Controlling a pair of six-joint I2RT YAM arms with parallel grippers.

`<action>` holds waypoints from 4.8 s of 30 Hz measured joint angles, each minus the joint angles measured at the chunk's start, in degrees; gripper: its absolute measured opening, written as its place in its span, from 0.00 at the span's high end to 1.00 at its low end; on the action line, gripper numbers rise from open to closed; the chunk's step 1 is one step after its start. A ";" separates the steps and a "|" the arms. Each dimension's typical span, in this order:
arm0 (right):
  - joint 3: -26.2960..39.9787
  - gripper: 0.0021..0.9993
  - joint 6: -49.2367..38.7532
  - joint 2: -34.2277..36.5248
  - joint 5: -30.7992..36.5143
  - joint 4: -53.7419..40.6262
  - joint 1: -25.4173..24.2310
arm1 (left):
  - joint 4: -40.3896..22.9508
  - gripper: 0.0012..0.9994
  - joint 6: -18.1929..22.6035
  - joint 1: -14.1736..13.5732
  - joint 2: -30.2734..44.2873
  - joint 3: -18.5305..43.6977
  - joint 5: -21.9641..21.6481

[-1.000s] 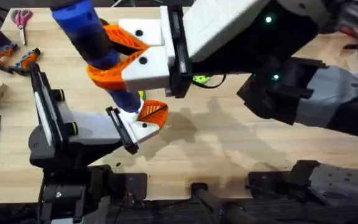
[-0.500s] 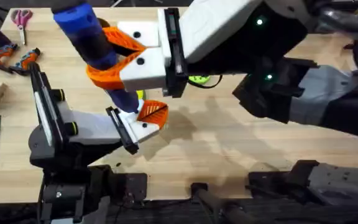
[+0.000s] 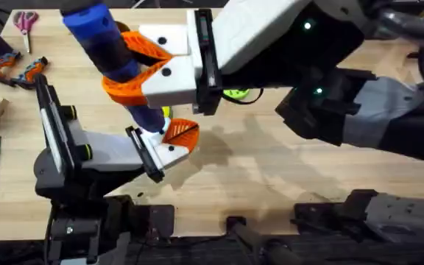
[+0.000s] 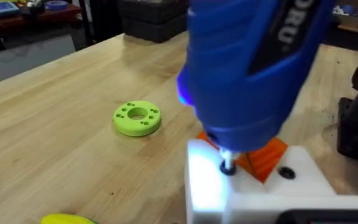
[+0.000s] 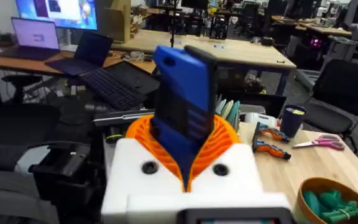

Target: Pick up the gripper from the table and insert it into the empty holder that is missing its gripper. Then pick up a screw, insert it into the mounting hole, and use the screwdriver to tighten it. Finally, clean up the table by picking up the vegetable and placing it into the bucket.

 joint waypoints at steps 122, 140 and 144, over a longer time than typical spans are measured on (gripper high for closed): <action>36.65 0.98 -93.18 37.52 40.79 -73.67 -42.22 | 0.02 1.00 -0.22 -0.02 -0.02 0.00 0.00; 37.68 0.44 -95.34 39.45 41.13 -72.21 -43.74 | 0.02 1.00 -0.20 0.00 -0.01 0.00 0.00; 37.90 0.27 -91.46 37.37 41.18 -78.84 -43.89 | 0.02 1.00 -0.20 -0.02 -0.02 0.00 0.00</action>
